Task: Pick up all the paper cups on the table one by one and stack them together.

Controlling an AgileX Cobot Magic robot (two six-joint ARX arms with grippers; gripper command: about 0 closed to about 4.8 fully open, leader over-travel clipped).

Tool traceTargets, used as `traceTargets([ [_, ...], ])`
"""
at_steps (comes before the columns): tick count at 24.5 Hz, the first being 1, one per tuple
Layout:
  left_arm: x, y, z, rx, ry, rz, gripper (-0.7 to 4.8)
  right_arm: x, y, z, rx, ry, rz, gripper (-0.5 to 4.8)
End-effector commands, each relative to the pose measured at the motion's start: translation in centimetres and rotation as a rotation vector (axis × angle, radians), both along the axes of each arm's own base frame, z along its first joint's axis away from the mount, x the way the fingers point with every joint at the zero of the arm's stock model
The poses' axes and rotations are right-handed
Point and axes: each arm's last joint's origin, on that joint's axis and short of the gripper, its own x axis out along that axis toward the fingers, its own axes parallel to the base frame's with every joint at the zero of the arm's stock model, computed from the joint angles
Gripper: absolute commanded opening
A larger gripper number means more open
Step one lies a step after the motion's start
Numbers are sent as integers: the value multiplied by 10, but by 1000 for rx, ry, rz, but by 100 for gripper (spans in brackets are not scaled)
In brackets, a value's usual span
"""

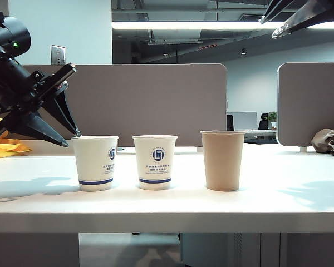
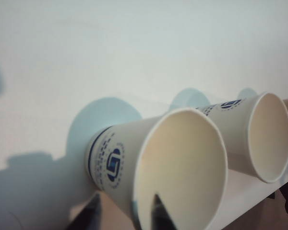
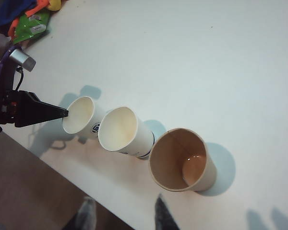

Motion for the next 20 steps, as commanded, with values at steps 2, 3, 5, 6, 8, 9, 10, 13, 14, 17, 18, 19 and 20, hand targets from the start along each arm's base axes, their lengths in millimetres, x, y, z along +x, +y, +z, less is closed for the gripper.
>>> traceTargets([
  [2, 1, -1, 4, -25, -18, -18, 75, -1, 4, 3, 8, -15, 20, 161],
  [3, 1, -1, 4, -32, -17, -23, 75, -1, 5, 3, 8, -15, 22, 160],
  [5, 2, -2, 2, -41, -11, -29, 72, -1, 7, 2, 7, -8, 30, 158],
  [6, 2, -2, 1, -42, -8, -30, 62, -1, 7, 1, 5, 2, 32, 158],
  [8, 2, -3, -2, -51, 6, -40, 55, -3, 7, -2, -2, 36, 32, 158],
  [9, 3, -5, -3, -53, 11, -47, 55, -3, 7, -3, -3, 46, 33, 158],
  [10, 3, -5, -4, -58, 17, -51, 55, -4, 7, -3, -5, 58, 33, 158],
  [13, 4, -14, -10, -56, 36, -77, 48, -5, 6, -5, -8, 78, 33, 158],
  [14, 3, -17, -11, -56, 37, -87, 48, -6, 6, -5, -9, 81, 33, 158],
  [17, 1, -26, -11, -51, 35, -112, 47, -6, 6, -6, -11, 91, 33, 158],
  [18, 1, -28, -11, -48, 36, -115, 46, -6, 6, -6, -11, 91, 33, 158],
  [19, 1, -29, -11, -47, 36, -118, 41, -6, 6, -6, -11, 91, 33, 158],
  [20, 1, -29, -11, -48, 37, -119, 11, -6, 6, -6, -11, 91, 33, 158],
])
